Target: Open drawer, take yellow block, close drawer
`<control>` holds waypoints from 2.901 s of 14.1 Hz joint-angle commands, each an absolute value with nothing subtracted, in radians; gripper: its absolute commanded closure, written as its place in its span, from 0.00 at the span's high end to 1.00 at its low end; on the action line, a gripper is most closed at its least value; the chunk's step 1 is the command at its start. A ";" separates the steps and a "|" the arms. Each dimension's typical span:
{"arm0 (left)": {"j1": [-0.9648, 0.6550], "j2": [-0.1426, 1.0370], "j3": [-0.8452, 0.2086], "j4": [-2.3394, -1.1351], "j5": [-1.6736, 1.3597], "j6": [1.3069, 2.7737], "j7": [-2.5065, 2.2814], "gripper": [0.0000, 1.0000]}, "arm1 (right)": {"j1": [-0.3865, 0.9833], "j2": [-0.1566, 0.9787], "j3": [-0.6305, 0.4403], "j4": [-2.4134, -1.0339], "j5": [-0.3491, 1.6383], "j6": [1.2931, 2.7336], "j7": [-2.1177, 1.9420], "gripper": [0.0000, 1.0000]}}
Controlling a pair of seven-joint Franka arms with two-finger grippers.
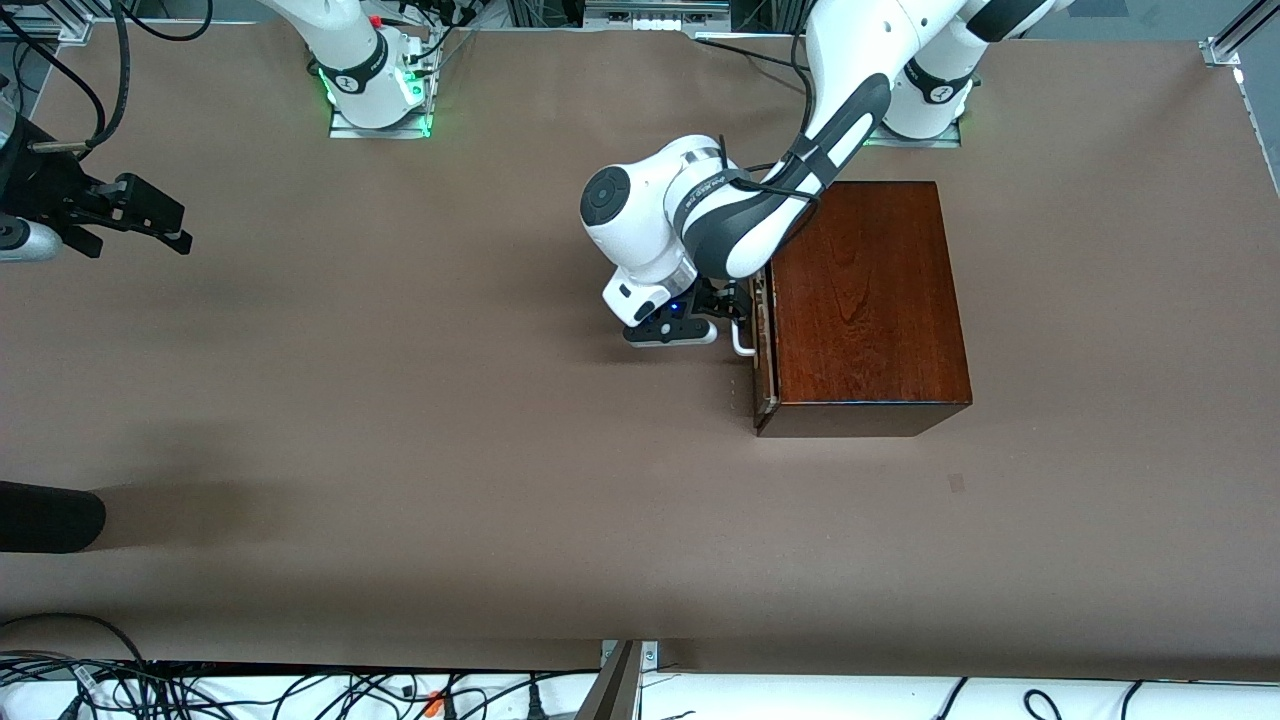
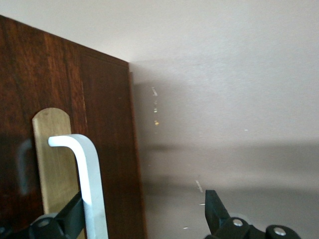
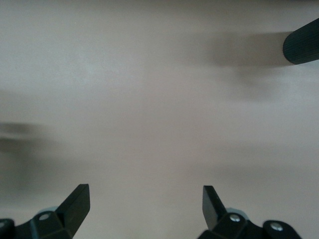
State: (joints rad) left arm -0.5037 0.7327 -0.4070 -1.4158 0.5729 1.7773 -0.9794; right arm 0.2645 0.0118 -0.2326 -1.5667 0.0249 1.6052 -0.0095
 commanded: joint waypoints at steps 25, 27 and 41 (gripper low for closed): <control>-0.586 0.741 -0.411 -1.396 0.371 1.974 -1.069 1.00 | 0.256 0.017 -0.233 -1.551 0.031 1.600 -0.011 1.00; -0.586 0.741 -0.411 -1.396 0.364 1.974 -1.077 1.00 | 0.256 0.017 -0.233 -1.551 0.029 1.600 -0.011 1.00; -0.587 0.732 -0.414 -1.397 0.364 1.907 -1.055 1.00 | 0.259 0.017 -0.230 -1.549 0.029 1.600 -0.006 1.00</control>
State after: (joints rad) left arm -0.5582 0.7119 -0.3829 -1.4146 0.4393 1.8473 -1.0240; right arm 0.2640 0.0119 -0.2353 -1.5667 0.0249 1.6052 -0.0095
